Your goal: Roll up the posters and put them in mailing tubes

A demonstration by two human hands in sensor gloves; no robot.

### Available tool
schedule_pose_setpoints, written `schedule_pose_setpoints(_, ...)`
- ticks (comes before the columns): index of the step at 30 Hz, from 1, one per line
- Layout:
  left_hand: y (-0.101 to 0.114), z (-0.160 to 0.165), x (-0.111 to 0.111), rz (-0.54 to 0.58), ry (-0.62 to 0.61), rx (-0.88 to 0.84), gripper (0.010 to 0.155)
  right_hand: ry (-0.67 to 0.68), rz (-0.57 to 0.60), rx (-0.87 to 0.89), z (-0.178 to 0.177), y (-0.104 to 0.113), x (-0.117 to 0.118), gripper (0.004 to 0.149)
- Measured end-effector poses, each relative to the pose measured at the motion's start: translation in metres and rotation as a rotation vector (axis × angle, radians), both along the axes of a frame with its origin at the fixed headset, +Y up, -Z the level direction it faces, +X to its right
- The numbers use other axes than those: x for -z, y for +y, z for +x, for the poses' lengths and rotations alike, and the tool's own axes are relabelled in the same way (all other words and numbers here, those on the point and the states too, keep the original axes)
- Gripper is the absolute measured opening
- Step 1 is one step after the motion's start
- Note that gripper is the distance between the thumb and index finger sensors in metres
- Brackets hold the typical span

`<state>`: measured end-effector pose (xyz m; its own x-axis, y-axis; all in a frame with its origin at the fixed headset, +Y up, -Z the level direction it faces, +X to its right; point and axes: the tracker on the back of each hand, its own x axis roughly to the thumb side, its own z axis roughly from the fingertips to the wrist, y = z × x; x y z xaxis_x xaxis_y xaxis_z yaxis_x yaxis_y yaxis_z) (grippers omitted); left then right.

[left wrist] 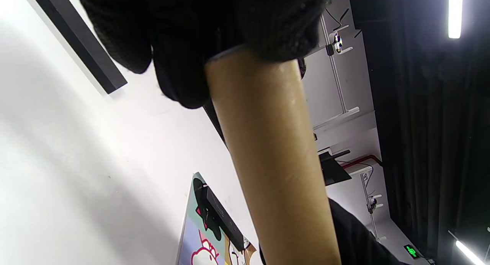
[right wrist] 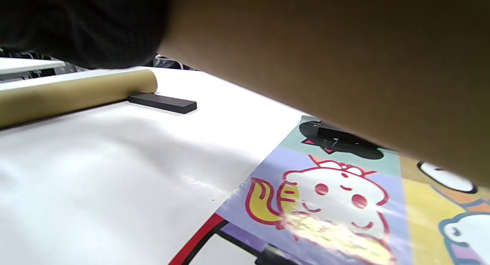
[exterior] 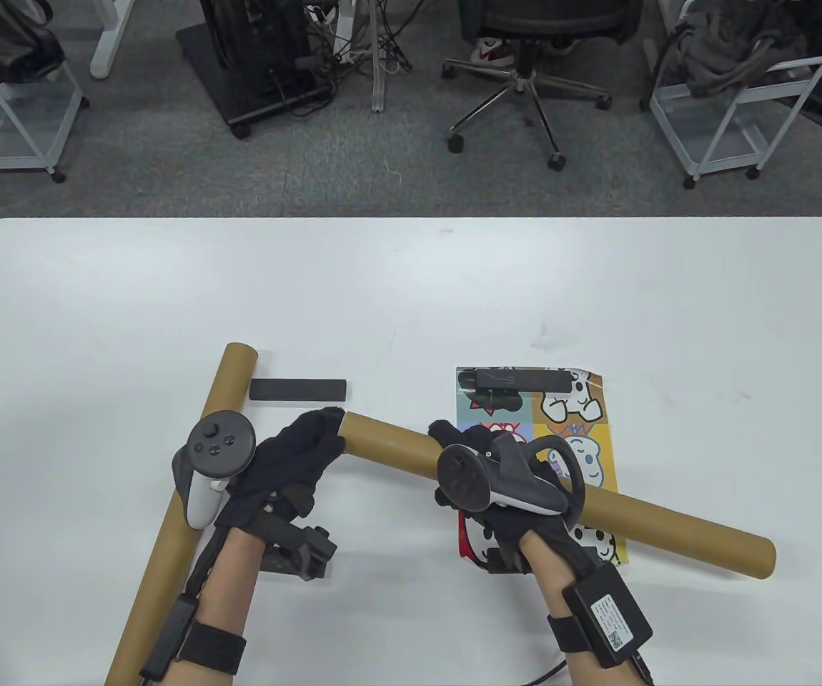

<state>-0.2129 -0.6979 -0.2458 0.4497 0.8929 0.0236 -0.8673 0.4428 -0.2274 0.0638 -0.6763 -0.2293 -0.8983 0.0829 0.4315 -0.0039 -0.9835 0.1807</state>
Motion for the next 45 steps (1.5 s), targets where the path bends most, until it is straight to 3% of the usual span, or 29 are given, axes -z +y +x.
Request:
schedule_pose_setpoints(4,-0.003,0.002,-0.001,-0.039,0.025,-0.028,0.049,0.005,-0.042,0.048,0.005,-0.003,0.002,0.079)
schedule_pose_setpoints(11,0.002,0.010,-0.005,-0.016,0.097,0.018,0.049,-0.039,0.131,-0.012,0.006,-0.002,0.003,0.084)
schedule_pose_setpoints(18,0.003,0.011,-0.004,0.005,0.086,0.048,0.048,-0.045,0.089,-0.020,0.006,-0.002,0.004,0.083)
schedule_pose_setpoints(22,0.002,0.005,-0.003,-0.004,0.061,-0.016,0.048,-0.047,0.098,-0.003,0.003,-0.002,0.003,0.083)
schedule_pose_setpoints(27,0.001,0.006,-0.005,-0.031,0.109,-0.047,0.048,-0.036,0.109,-0.022,-0.001,-0.002,0.000,0.081)
schedule_pose_setpoints(32,0.005,0.009,-0.002,0.011,-0.015,0.064,0.047,-0.038,0.103,-0.023,0.004,-0.003,0.000,0.081)
schedule_pose_setpoints(45,0.001,-0.001,0.002,-0.032,-0.083,-0.020,0.044,-0.004,0.090,0.000,0.006,-0.003,-0.002,0.081)
